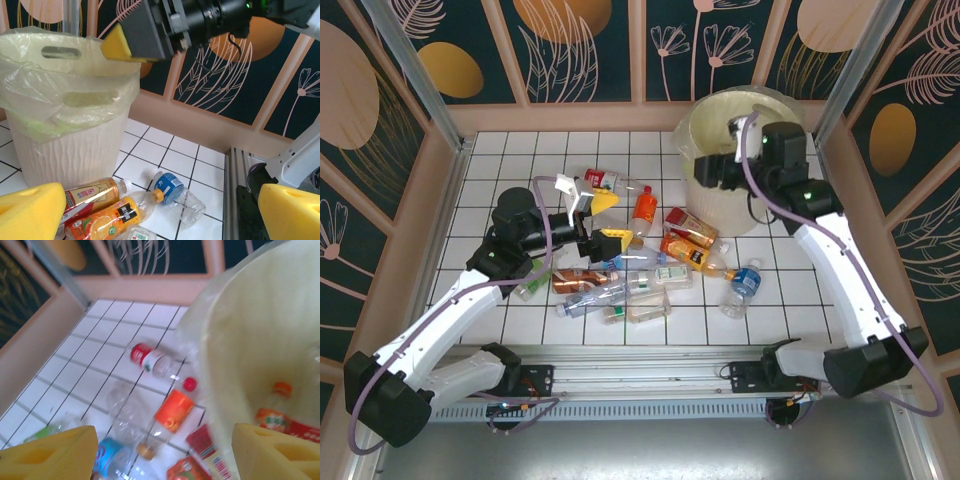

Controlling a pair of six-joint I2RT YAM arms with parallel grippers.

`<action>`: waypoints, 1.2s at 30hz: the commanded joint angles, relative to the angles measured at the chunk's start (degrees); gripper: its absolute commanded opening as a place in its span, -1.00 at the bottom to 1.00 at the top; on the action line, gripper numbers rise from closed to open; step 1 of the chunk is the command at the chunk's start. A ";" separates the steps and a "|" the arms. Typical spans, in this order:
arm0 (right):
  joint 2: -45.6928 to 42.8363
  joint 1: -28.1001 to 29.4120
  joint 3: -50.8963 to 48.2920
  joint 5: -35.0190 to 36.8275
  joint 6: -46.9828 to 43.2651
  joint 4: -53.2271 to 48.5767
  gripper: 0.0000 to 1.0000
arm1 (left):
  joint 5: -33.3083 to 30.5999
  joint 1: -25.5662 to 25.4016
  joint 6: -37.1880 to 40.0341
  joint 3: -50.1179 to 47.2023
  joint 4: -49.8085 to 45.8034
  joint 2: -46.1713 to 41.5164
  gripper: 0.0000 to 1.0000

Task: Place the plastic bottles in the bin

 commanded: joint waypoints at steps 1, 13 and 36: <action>-2.99 3.04 -5.15 0.89 -0.78 -1.72 0.43 | 1.93 -0.19 1.03 1.76 0.23 0.14 0.97; -1.99 14.74 -21.61 4.79 1.41 -1.89 0.36 | 1.69 -0.19 5.30 3.13 -4.42 -0.20 0.97; 6.55 35.63 -26.05 4.63 -7.05 1.90 0.48 | -8.94 -0.19 16.07 7.39 -30.53 -12.35 0.97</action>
